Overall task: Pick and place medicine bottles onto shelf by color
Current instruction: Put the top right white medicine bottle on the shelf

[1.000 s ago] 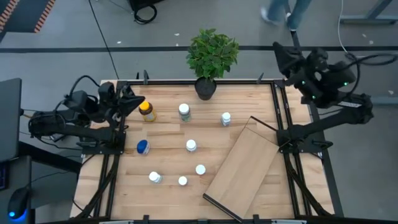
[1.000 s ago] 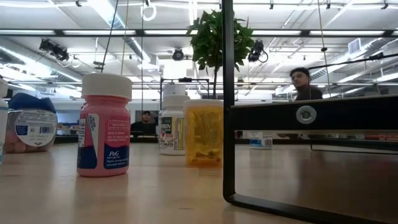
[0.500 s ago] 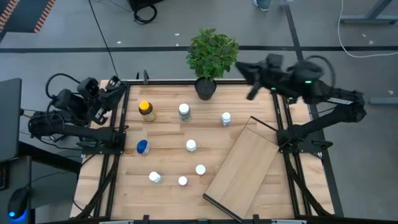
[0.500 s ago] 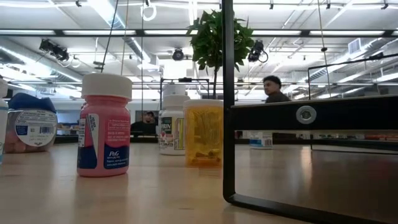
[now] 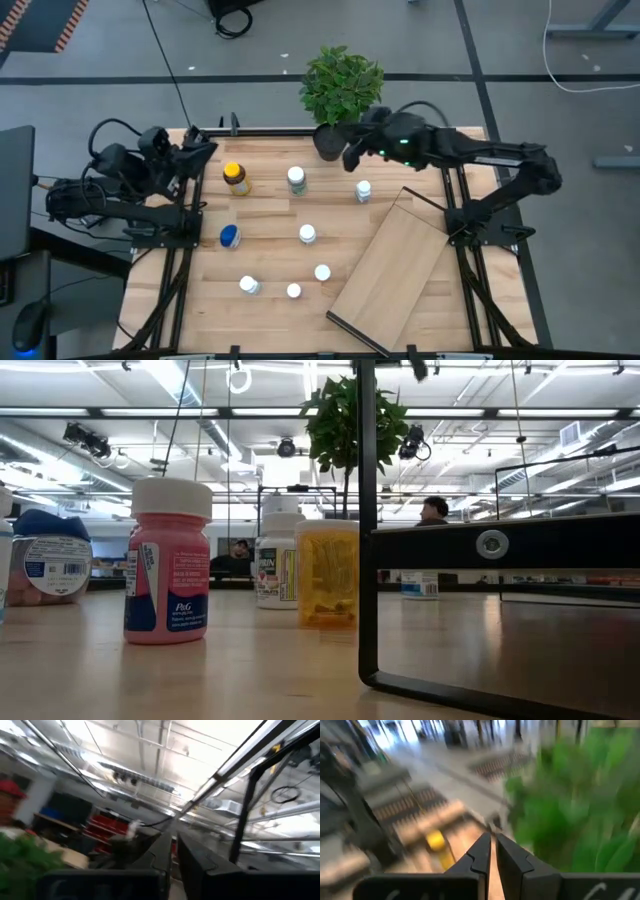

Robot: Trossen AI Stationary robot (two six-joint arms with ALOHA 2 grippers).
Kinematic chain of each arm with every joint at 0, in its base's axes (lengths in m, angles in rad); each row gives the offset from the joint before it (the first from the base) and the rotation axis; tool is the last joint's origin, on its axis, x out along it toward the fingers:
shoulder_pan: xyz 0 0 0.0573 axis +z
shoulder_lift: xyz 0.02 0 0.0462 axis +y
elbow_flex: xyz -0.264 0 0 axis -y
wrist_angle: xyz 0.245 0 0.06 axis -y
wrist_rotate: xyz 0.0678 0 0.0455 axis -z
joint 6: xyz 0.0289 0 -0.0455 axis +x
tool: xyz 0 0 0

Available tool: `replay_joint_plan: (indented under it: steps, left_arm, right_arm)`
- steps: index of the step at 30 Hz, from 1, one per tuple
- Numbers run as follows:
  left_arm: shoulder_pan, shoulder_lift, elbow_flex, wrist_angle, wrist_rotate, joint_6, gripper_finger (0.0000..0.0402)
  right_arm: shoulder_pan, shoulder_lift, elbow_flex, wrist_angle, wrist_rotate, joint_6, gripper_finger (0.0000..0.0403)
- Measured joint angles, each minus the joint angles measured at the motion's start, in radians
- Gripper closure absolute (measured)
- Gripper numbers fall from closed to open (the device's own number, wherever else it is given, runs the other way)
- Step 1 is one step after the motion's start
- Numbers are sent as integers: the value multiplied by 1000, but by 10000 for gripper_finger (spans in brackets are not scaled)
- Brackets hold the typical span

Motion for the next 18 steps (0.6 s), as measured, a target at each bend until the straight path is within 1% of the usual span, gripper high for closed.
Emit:
replay_joint_plan:
  steps: [1,3,6,9,11,15,18]
  left_arm:
    - [0,-2,0,-10,25,-23,365]
    - [0,-1,0,-20,40,-15,362]
    - [1,0,0,-41,42,2,359]
    - [1,-2,0,-40,44,41,359]
    - [1,-7,0,-39,74,50,358]
    - [1,-10,0,-38,81,65,359]
    - [11,-8,0,-55,53,65,362]
  right_arm:
    - [-11,15,0,-46,-26,2,367]
    - [-29,46,0,-133,-78,12,360]
    - [-37,85,-1,-245,-136,66,335]
    - [-35,115,-1,-304,-146,114,292]
    - [-34,129,-1,-328,-147,163,257]
    - [-34,142,-1,-383,-153,329,191]
    - [-35,151,-1,-461,-154,464,155]
